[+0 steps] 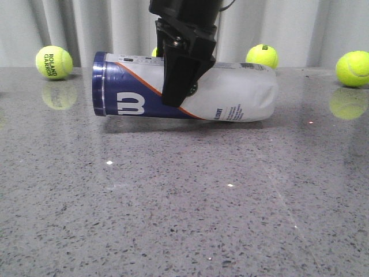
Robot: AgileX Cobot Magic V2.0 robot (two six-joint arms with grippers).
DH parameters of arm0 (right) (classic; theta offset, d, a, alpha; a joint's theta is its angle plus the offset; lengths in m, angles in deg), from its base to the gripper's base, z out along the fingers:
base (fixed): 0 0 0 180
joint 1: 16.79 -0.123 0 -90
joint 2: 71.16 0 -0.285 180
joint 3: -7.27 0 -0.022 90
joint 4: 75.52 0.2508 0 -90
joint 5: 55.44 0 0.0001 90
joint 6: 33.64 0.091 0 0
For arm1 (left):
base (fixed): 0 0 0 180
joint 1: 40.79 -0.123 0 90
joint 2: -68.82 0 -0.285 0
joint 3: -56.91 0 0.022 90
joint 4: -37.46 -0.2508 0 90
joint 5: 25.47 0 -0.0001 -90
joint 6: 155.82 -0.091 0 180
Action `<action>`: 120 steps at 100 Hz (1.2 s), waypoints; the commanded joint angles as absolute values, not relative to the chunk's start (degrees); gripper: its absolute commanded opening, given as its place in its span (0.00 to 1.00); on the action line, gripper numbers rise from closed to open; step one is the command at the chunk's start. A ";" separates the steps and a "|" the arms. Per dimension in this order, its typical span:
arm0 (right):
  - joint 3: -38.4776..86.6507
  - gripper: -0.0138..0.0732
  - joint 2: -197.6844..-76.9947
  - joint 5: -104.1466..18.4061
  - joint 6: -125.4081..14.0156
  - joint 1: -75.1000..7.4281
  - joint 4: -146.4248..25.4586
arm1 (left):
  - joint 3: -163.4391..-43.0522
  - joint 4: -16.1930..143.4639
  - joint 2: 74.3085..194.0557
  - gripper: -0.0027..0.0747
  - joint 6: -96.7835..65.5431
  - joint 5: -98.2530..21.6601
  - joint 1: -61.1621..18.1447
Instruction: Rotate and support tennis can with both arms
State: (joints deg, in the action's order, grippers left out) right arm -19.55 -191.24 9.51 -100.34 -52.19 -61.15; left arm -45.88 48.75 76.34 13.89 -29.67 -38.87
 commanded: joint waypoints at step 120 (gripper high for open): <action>-21.34 0.92 -182.00 17.26 -95.83 -52.13 -60.47 | -43.33 49.21 74.46 0.01 14.43 -25.47 -38.85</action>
